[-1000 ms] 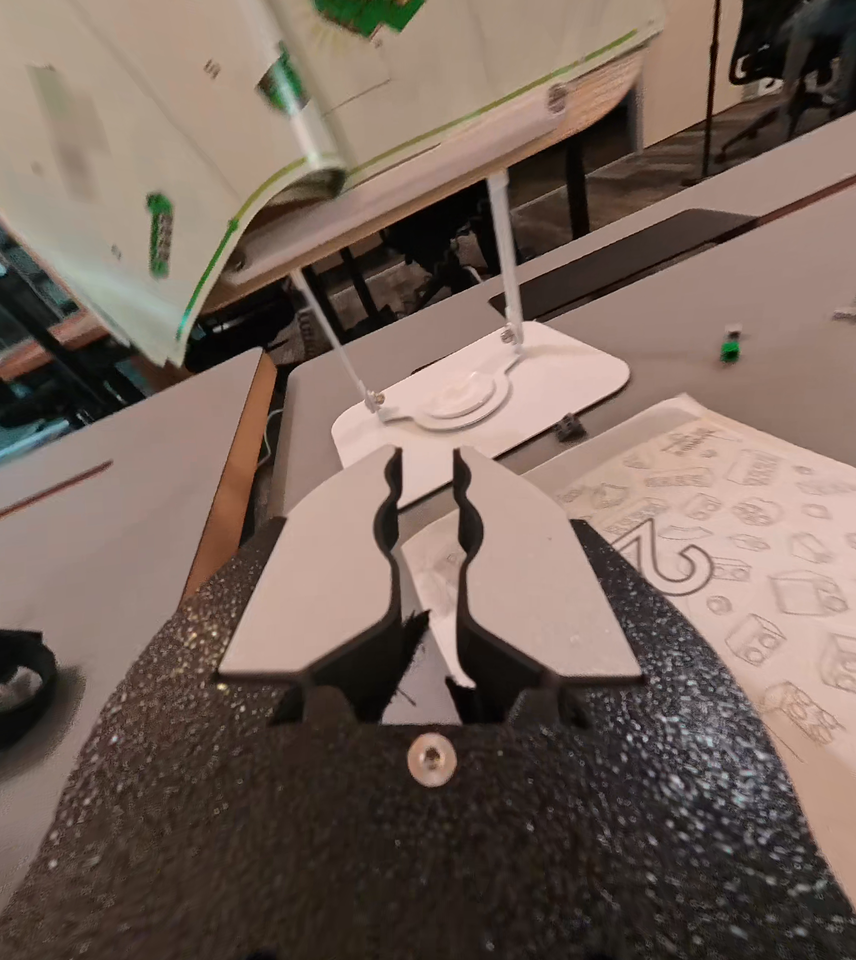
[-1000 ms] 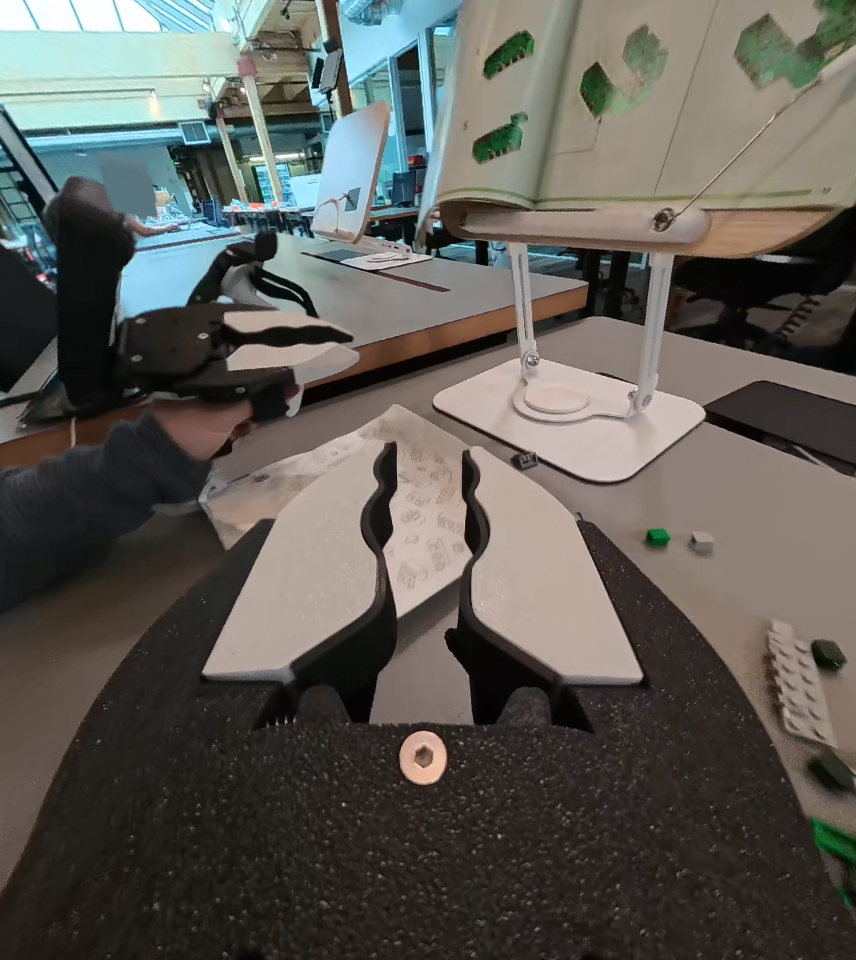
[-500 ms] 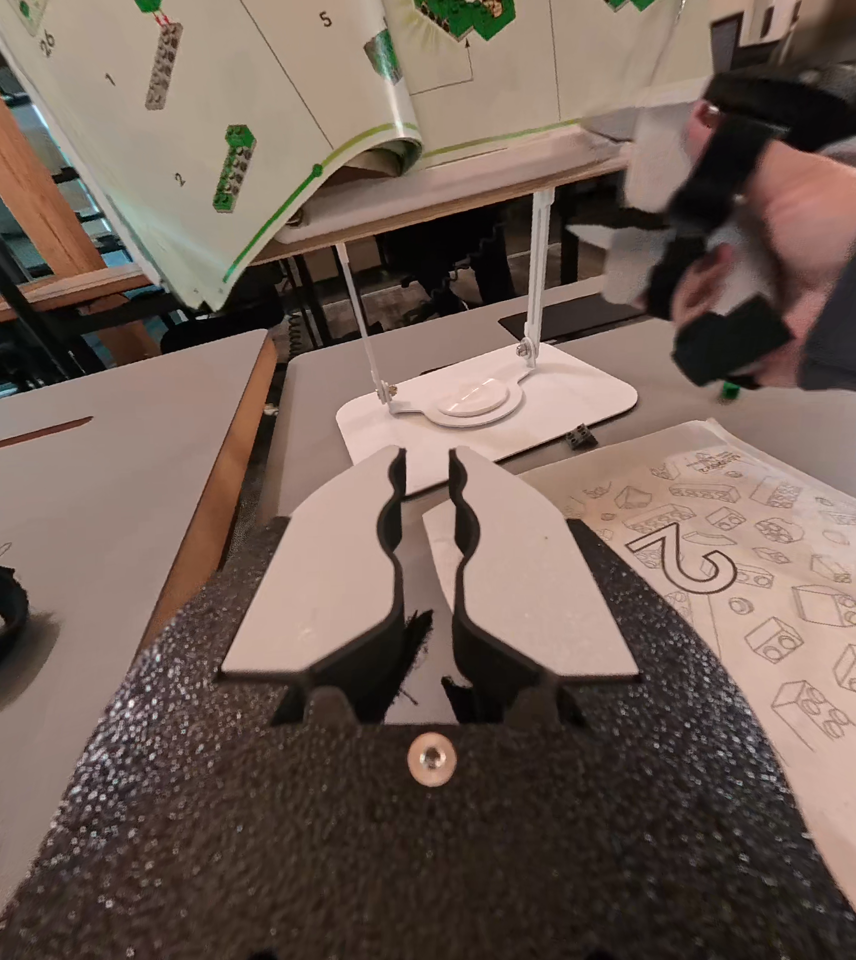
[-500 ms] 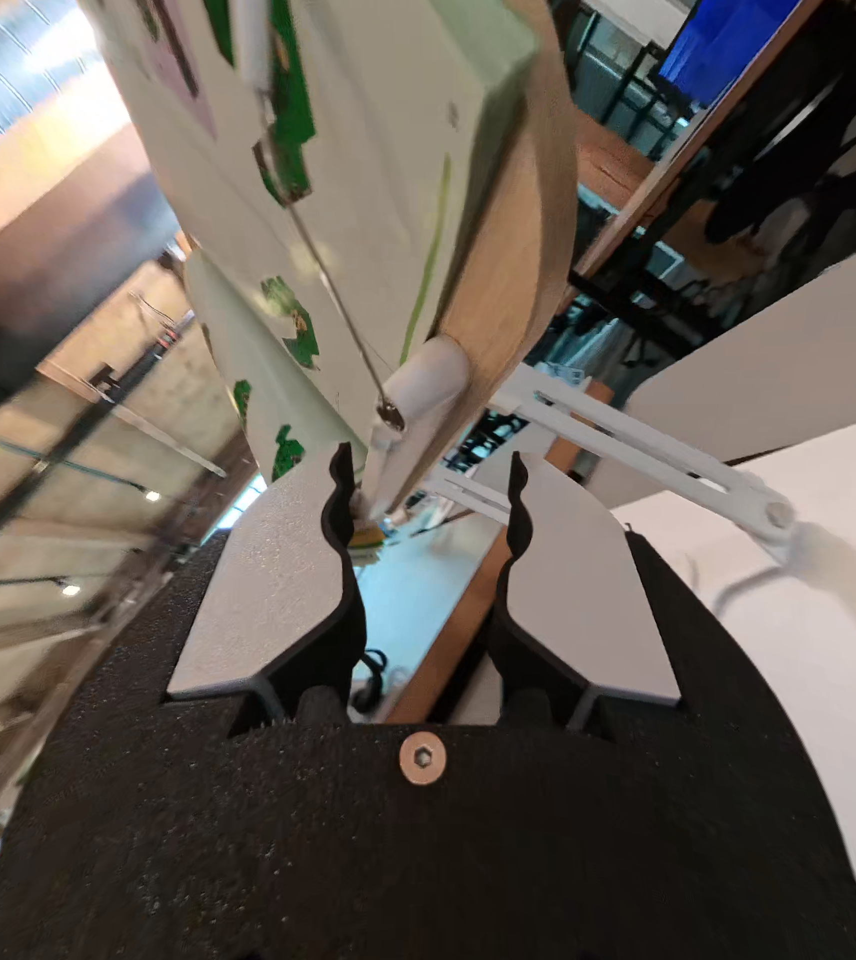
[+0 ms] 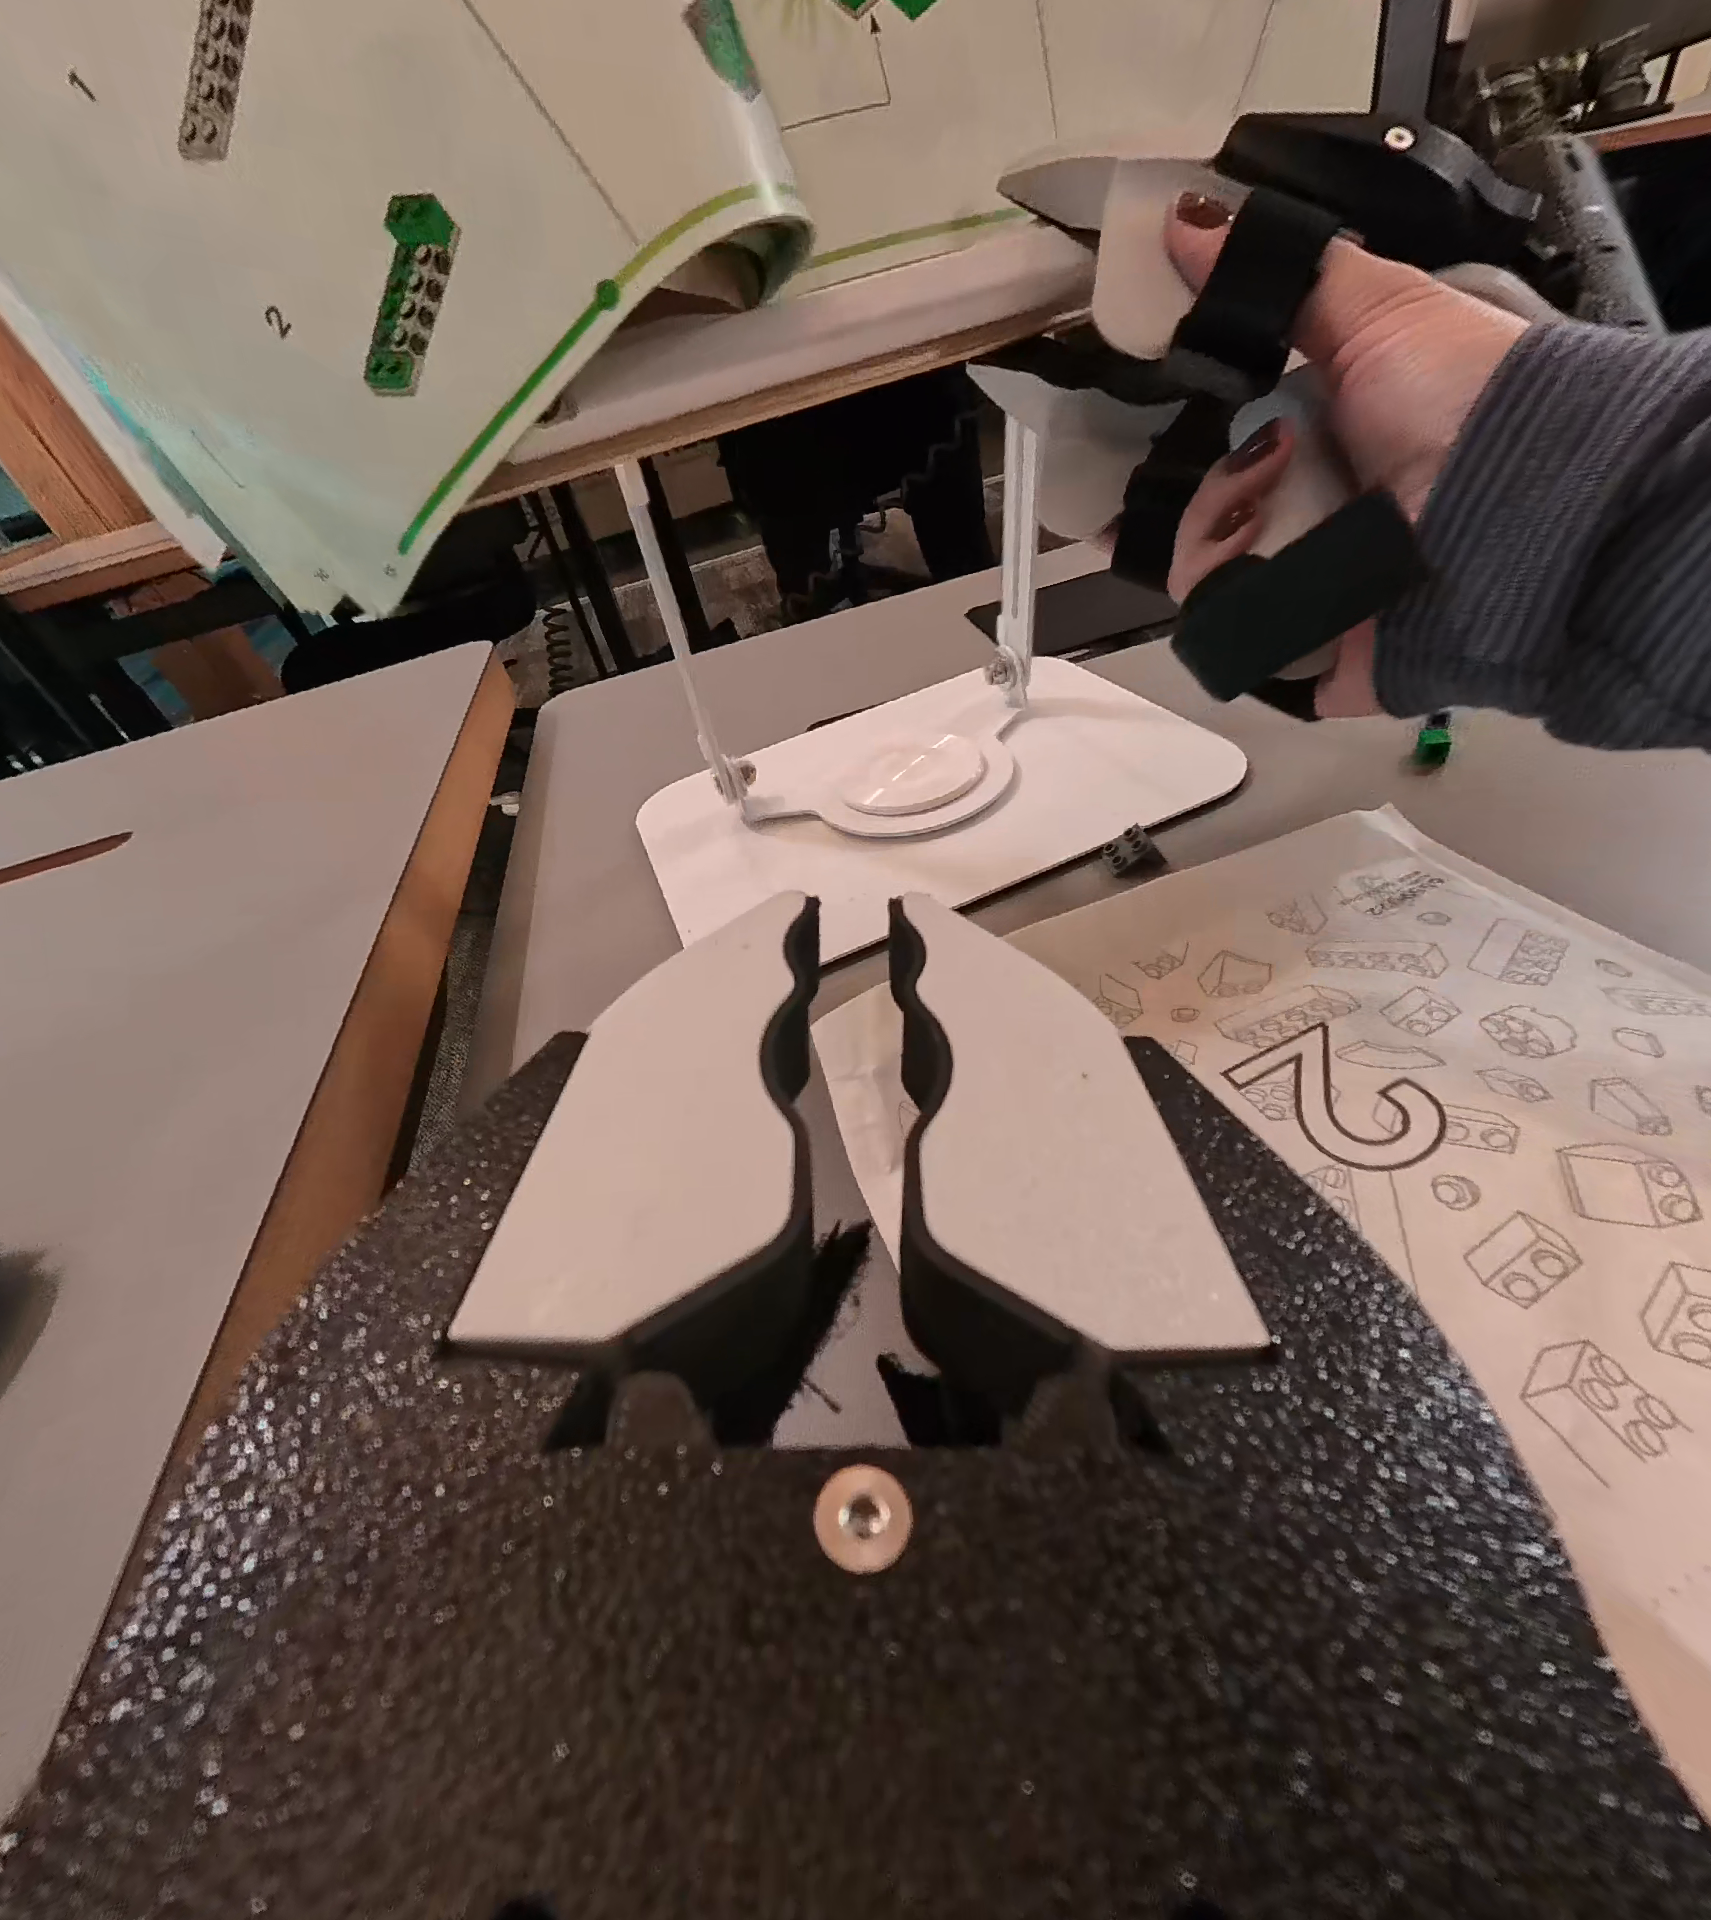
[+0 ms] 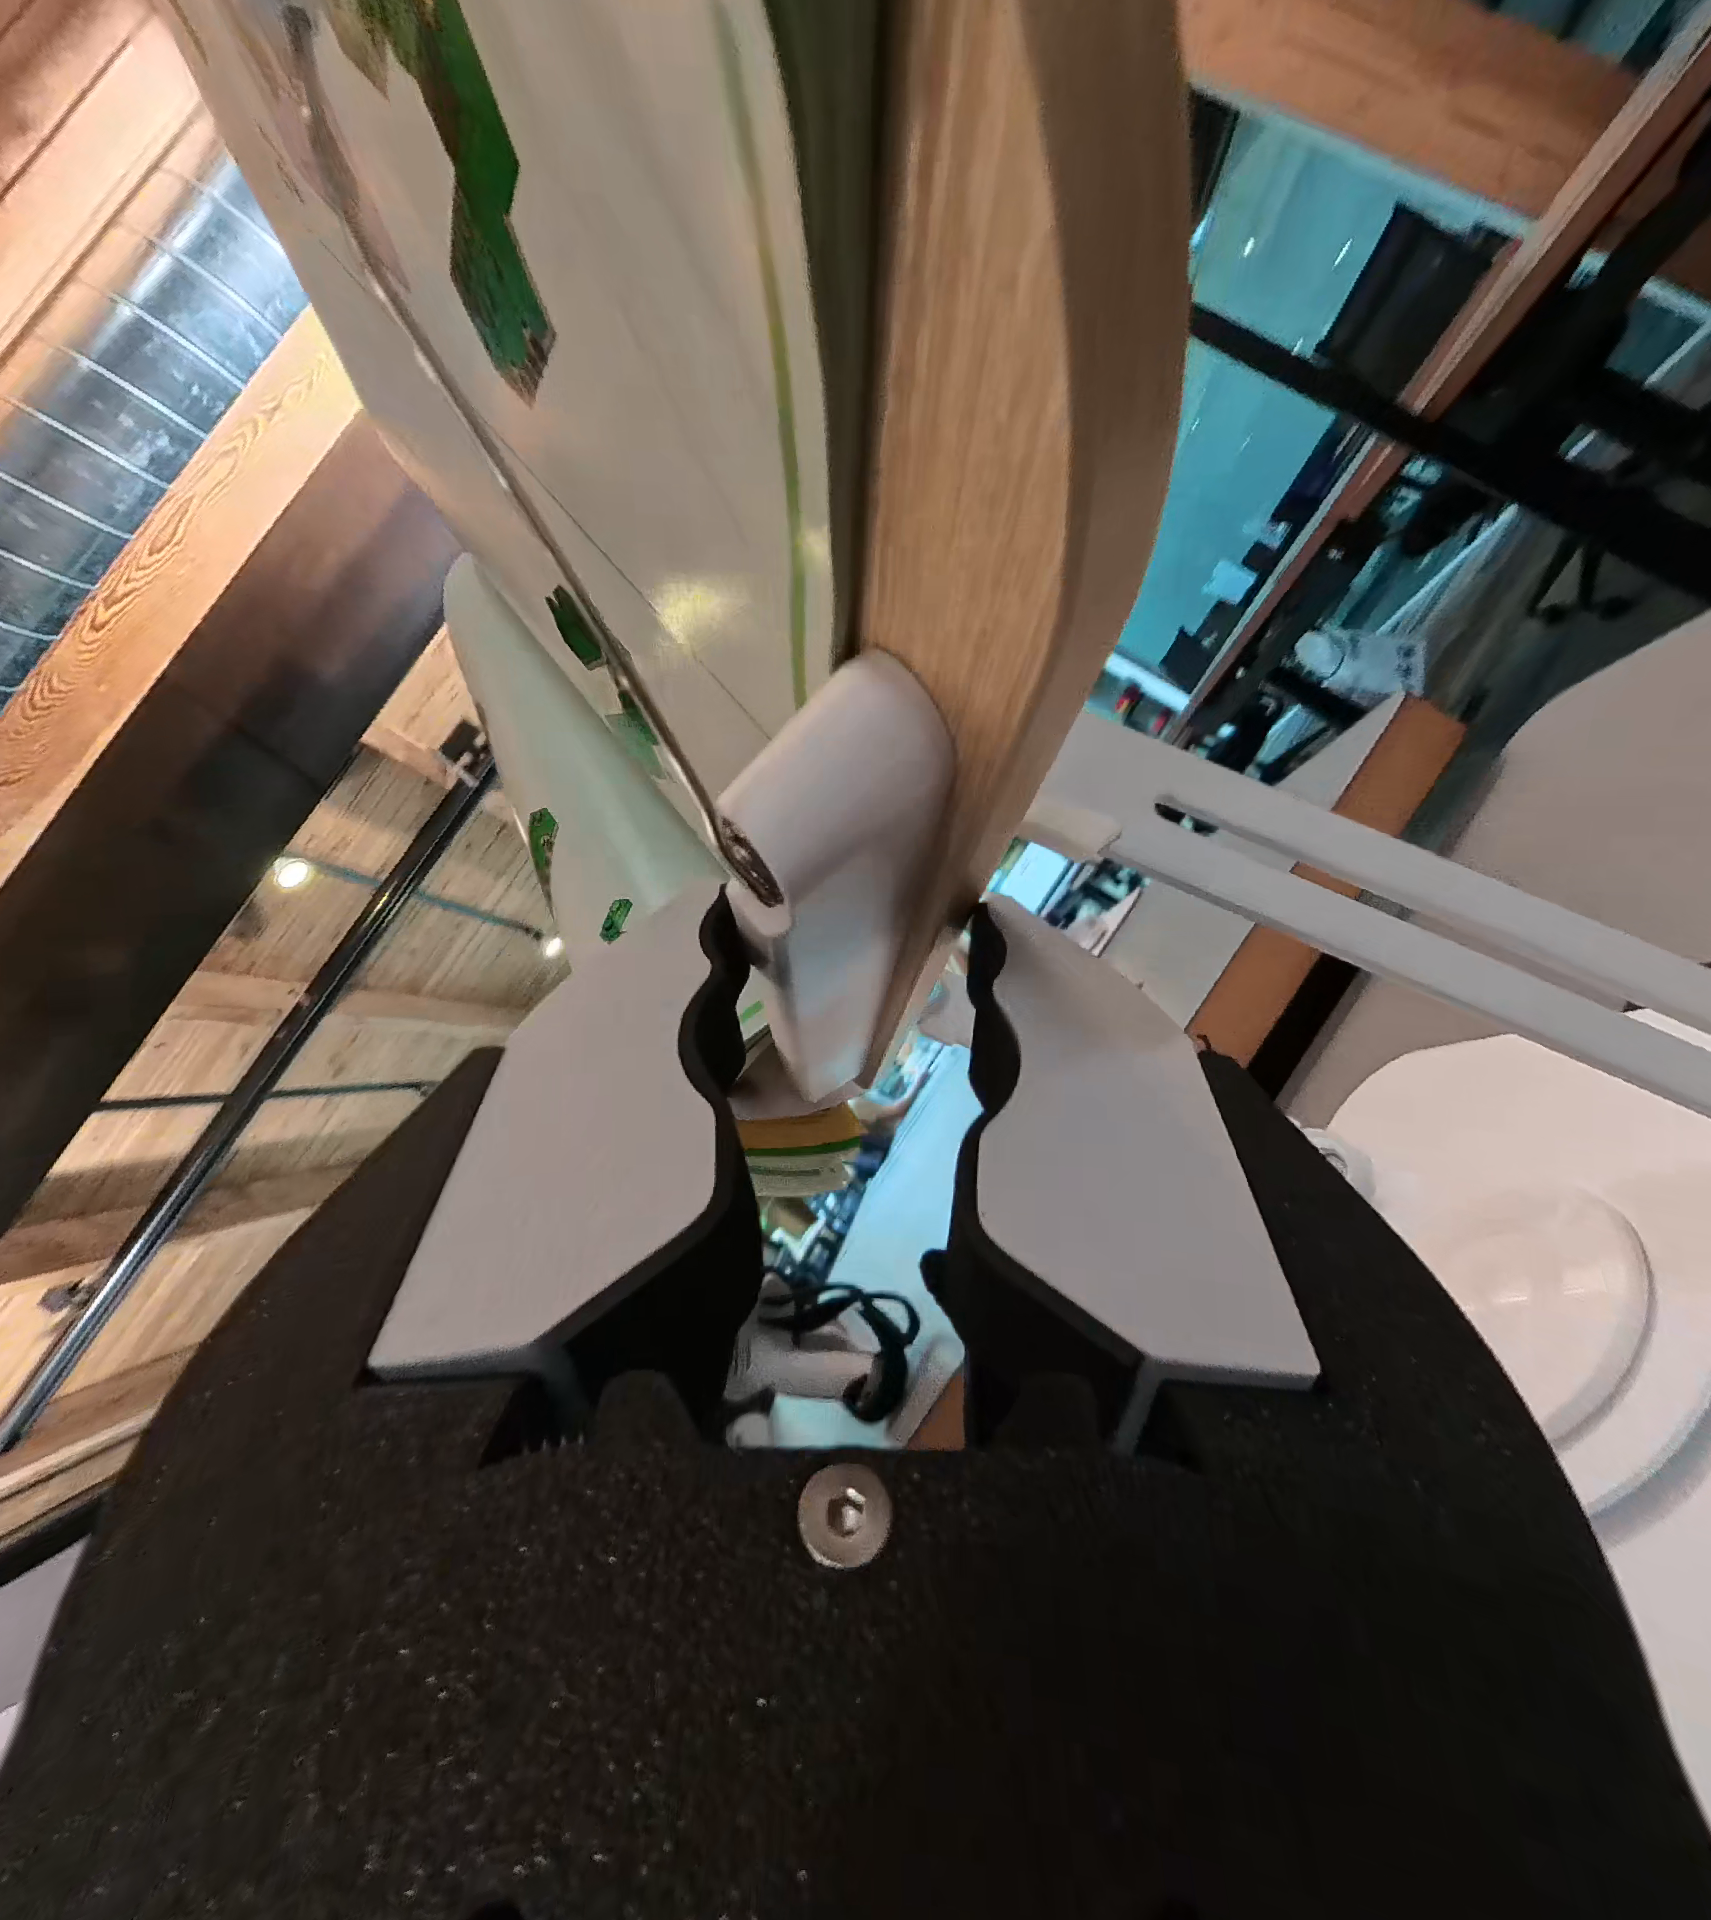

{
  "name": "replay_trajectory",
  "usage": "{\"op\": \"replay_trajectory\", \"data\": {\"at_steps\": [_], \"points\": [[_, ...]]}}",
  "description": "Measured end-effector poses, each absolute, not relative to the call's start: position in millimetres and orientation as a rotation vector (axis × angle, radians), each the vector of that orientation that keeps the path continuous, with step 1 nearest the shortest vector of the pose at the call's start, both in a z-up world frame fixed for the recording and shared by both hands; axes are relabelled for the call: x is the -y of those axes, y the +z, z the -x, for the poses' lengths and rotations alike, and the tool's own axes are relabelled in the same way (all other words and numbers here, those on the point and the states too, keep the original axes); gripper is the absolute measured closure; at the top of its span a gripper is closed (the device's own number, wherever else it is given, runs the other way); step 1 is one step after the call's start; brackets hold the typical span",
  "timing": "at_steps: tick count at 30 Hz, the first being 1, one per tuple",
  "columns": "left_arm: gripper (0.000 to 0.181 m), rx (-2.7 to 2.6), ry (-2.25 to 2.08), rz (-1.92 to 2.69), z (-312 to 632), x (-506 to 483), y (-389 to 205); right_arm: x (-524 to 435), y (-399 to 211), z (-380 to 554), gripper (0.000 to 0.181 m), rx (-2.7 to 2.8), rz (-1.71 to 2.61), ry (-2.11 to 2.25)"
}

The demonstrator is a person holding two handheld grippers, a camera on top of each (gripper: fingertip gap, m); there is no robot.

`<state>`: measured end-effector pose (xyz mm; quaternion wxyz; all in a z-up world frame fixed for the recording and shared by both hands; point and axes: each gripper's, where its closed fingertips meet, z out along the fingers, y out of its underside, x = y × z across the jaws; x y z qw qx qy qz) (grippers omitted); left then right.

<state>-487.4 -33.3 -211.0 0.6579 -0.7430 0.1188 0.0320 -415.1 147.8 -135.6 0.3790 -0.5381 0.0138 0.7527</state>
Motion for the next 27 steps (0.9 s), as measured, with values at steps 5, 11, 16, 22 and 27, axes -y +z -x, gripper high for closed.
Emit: {"op": "replay_trajectory", "data": {"at_steps": [5,11,16,22,27], "points": [[0.17,-0.282,0.078,1.683,485.3,33.3,-210.2,-154.5,-134.7,415.0,0.141,0.041,1.397,2.033],[0.171,-0.293,0.078,1.694,483.3,32.4,-212.2,-159.4,-134.6,415.9,0.141,0.127,1.43,2.14],[0.17,-0.297,0.083,1.684,483.0,33.3,-210.0,-160.4,-135.7,407.4,0.141,0.088,1.444,2.111],[0.156,-0.336,-0.001,1.617,473.2,39.9,-195.6,-118.8,-130.5,343.7,0.137,0.244,1.494,1.843],[0.125,-0.646,-0.15,1.594,429.1,65.1,-192.1,-39.2,-117.4,263.0,0.141,0.603,1.526,1.581]]}}
